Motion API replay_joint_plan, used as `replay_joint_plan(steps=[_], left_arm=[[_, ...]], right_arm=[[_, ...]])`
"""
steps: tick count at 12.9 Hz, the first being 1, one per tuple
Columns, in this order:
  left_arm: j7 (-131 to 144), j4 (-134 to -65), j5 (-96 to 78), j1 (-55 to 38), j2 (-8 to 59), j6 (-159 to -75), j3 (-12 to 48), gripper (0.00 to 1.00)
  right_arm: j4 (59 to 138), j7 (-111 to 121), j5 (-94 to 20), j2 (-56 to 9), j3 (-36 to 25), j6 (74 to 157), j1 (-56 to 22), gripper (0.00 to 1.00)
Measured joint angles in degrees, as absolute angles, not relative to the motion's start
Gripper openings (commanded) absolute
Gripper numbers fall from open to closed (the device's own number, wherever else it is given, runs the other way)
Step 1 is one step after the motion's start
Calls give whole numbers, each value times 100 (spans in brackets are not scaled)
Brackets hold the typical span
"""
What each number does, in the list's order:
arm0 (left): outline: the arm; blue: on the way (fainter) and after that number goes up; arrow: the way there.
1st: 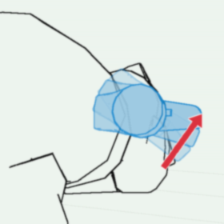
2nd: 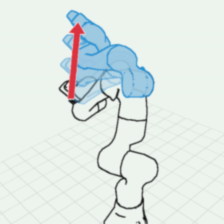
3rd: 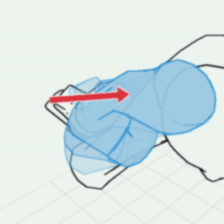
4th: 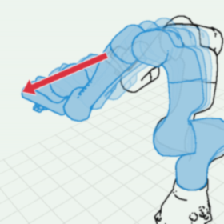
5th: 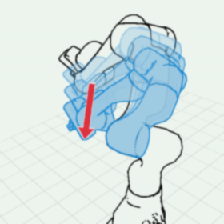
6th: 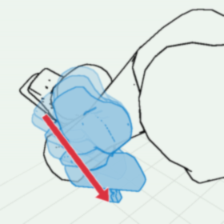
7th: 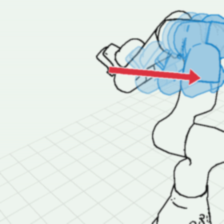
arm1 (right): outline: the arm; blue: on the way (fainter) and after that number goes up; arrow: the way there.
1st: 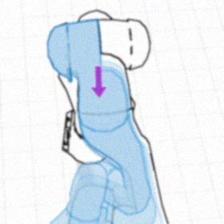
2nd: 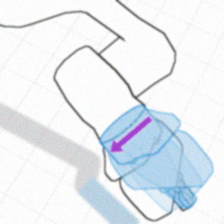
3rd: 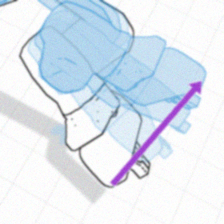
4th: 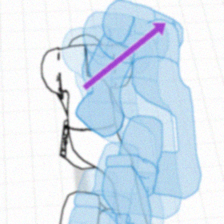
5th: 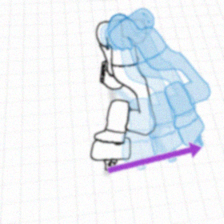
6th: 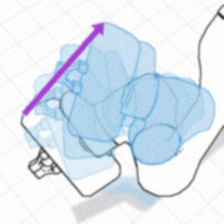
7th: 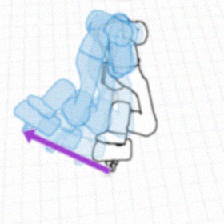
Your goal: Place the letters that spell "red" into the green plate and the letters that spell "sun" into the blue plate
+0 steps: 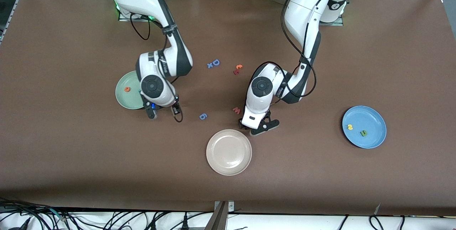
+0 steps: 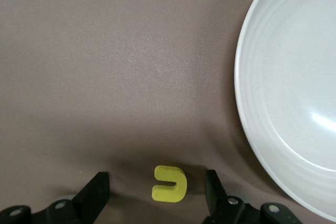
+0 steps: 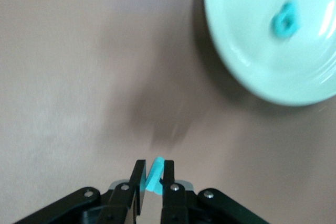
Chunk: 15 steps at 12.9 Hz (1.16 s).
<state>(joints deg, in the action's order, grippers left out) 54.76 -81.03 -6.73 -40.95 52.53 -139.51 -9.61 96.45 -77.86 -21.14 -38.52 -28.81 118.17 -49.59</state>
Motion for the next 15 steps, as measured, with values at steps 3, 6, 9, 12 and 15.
replay_joint_plan(steps=[3,6,9,12,15], left_arm=[[5468,-8103,-672,-4101,5253,-13950,-962,83],[5441,-8103,-665,-4115,5256,-13950,-963,75],[5426,-8092,-650,-4136,5262,-13954,-967,55],[5426,-8064,-650,-4158,5266,-13958,-968,47],[5425,-8052,-650,-4176,5270,-13962,-971,33]], right_arm=[[9498,-6954,-2114,-3696,-3430,11159,-4950,11],[9557,-6184,-2115,-3648,-3976,10472,-4935,11],[9997,-5810,-2115,-3597,-4243,10350,-4900,11],[10828,-5741,-2116,-3319,-4238,10838,-4960,11],[11644,-5722,-2116,-2942,-4194,11360,-5070,11]])
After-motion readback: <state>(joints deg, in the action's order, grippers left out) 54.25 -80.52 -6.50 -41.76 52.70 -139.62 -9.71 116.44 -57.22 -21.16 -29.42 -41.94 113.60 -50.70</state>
